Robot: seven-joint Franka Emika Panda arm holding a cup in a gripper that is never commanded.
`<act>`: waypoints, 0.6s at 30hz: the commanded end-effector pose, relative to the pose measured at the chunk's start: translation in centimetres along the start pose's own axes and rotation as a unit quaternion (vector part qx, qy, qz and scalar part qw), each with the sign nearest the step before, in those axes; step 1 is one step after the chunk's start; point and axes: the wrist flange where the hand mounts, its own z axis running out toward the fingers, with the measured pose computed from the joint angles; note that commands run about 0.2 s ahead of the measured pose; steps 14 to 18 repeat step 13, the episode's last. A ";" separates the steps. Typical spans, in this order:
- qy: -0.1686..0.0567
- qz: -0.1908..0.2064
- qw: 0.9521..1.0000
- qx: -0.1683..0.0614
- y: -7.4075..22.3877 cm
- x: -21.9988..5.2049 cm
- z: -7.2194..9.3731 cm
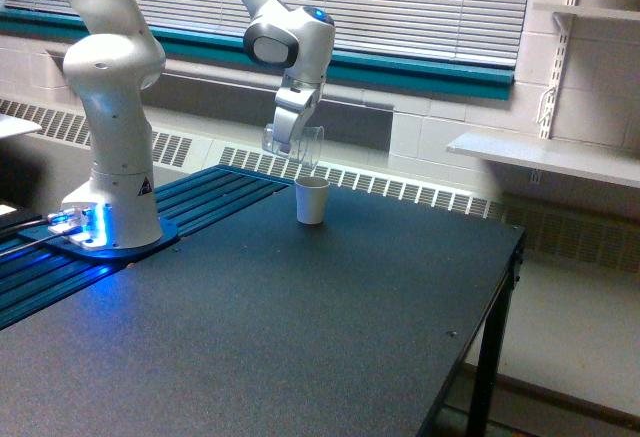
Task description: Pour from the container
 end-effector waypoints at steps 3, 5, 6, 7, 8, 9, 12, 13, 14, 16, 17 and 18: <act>0.026 -0.006 0.999 0.024 -1.0 0.2 -1.7; 0.031 -0.004 0.999 0.024 -1.0 0.3 -1.9; 0.035 -0.003 0.999 0.025 -1.0 0.5 -2.0; 0.038 -0.003 0.999 0.026 -1.0 0.5 -2.1; 0.040 -0.004 0.999 0.027 -1.0 0.6 -2.2; 0.041 -0.004 0.999 0.026 -0.9 0.6 -2.2; 0.041 -0.005 0.999 0.028 -0.9 0.4 -2.3; 0.041 -0.005 0.999 0.028 -0.9 0.4 -2.3; 0.041 -0.005 0.999 0.028 -0.9 0.4 -2.3; 0.041 -0.005 0.999 0.028 -0.9 0.4 -2.3; 0.041 -0.005 0.999 0.028 -0.9 0.4 -2.3; 0.041 -0.005 0.999 0.028 -0.9 0.4 -2.3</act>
